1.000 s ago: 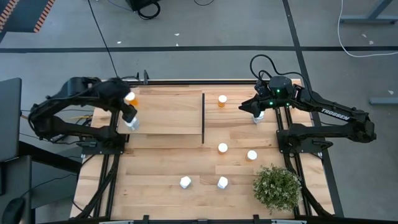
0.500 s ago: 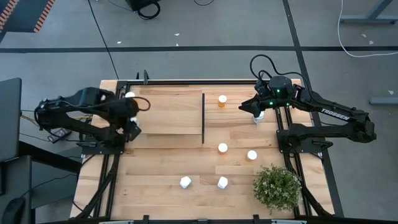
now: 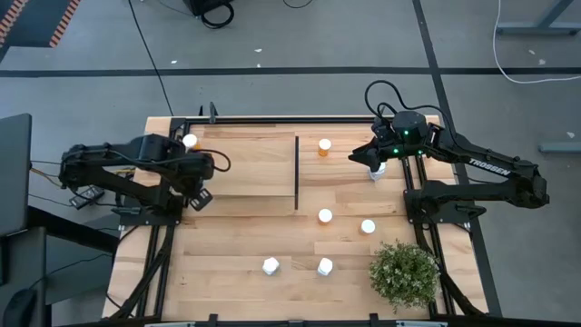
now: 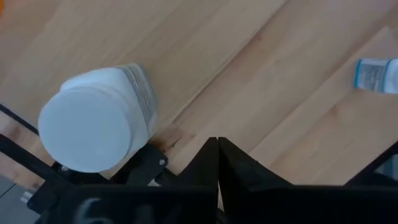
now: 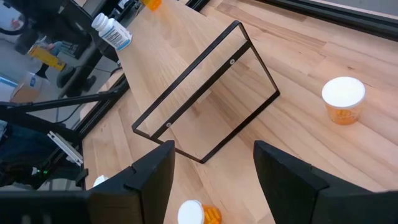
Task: Pick and place medicine bottles onto shelf by color
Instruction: Put the white pill bottle on the shelf
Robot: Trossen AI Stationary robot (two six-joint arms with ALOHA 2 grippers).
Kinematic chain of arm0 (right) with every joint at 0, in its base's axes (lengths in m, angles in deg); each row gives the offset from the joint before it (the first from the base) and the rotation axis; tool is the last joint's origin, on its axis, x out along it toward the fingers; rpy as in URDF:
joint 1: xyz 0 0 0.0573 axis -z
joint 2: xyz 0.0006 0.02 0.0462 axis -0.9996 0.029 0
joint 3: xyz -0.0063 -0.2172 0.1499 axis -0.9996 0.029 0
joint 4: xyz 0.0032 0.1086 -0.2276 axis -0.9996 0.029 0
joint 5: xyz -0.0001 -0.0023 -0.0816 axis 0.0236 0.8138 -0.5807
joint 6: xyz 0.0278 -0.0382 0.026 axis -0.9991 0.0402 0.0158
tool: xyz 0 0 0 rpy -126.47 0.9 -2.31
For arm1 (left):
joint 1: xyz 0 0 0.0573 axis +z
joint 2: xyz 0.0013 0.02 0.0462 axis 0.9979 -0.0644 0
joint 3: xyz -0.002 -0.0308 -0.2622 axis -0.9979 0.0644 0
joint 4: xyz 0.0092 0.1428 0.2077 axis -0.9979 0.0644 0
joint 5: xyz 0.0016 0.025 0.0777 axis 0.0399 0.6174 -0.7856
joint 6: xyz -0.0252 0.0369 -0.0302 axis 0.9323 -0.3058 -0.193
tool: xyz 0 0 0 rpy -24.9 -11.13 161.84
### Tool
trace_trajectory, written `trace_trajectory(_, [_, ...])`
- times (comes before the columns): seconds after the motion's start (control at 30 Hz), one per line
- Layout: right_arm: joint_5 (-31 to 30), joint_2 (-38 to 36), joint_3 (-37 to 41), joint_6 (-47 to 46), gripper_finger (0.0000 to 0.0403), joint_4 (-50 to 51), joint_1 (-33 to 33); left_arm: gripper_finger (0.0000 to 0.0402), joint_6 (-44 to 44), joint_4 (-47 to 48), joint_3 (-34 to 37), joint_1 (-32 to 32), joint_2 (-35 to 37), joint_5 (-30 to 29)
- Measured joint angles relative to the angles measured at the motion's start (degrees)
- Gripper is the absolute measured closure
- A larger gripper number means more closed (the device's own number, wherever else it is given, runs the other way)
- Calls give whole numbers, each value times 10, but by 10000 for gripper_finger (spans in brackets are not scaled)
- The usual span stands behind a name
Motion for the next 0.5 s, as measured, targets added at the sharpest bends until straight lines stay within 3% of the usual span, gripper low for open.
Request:
trace_trajectory(0.2, [-2,0,0,0,177,0,0,383,18,-1,13,0,0,-32])
trace_trajectory(0.5, [-4,0,0,0,177,0,0,397,41,-1,13,11,0,-75])
